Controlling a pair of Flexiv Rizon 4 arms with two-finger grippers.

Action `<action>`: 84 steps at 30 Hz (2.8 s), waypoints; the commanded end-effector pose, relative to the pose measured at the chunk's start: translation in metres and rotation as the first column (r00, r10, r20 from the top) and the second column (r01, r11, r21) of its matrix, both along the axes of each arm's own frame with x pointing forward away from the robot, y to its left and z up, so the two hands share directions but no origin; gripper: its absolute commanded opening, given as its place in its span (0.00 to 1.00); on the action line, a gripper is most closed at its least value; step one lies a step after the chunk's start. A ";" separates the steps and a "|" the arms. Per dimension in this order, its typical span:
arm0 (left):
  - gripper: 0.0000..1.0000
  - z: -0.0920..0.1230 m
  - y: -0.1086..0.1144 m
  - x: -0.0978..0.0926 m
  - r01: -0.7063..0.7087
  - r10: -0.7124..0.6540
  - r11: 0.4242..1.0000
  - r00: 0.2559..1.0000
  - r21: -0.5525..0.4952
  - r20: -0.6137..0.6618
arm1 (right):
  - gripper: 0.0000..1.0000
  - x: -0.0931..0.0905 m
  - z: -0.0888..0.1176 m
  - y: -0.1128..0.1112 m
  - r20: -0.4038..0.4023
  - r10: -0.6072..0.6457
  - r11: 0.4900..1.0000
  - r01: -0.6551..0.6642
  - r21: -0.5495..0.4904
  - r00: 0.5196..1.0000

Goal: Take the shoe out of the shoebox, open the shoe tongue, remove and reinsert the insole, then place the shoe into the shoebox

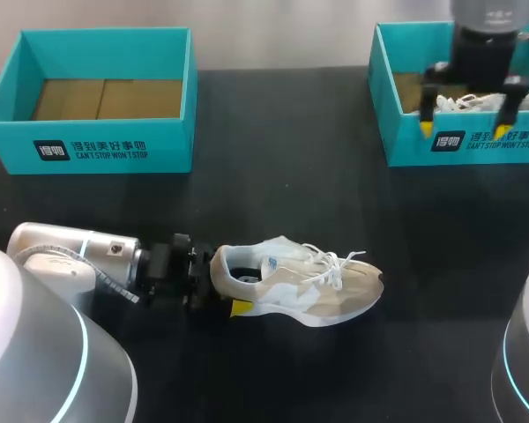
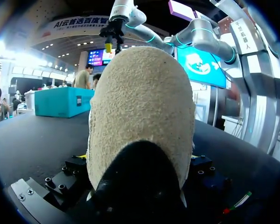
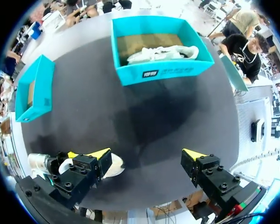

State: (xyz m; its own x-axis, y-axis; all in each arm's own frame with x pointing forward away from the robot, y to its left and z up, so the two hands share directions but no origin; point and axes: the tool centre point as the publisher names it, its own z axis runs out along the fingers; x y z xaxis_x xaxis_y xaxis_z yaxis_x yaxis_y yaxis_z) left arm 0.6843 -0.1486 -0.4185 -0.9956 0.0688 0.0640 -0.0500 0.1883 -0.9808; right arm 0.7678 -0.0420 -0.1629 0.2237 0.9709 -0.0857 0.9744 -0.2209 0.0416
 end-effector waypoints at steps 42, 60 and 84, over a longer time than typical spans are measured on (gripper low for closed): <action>0.00 0.000 0.000 -0.001 -0.002 0.002 1.000 1.000 0.001 0.000 | 1.00 -0.077 -0.027 0.175 -0.007 0.079 0.996 -0.078 0.042 0.997; 0.00 0.000 0.000 -0.001 -0.002 0.002 1.000 1.000 0.001 0.000 | 1.00 -0.119 -0.056 0.299 -0.028 0.073 0.985 -0.076 -0.153 0.997; 0.00 0.000 0.000 -0.001 -0.002 0.002 1.000 1.000 0.001 0.000 | 1.00 -0.110 -0.116 0.293 -0.025 -0.078 0.942 0.065 -0.331 0.997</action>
State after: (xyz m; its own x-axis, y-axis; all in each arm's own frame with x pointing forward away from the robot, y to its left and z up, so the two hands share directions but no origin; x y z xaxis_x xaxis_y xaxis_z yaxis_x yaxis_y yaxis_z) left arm 0.6842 -0.1485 -0.4184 -0.9956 0.0688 0.0638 -0.0499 0.1879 -0.9809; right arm 0.6664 0.2331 -0.2700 -0.0240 0.9807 -0.1942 0.9996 0.0205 -0.0200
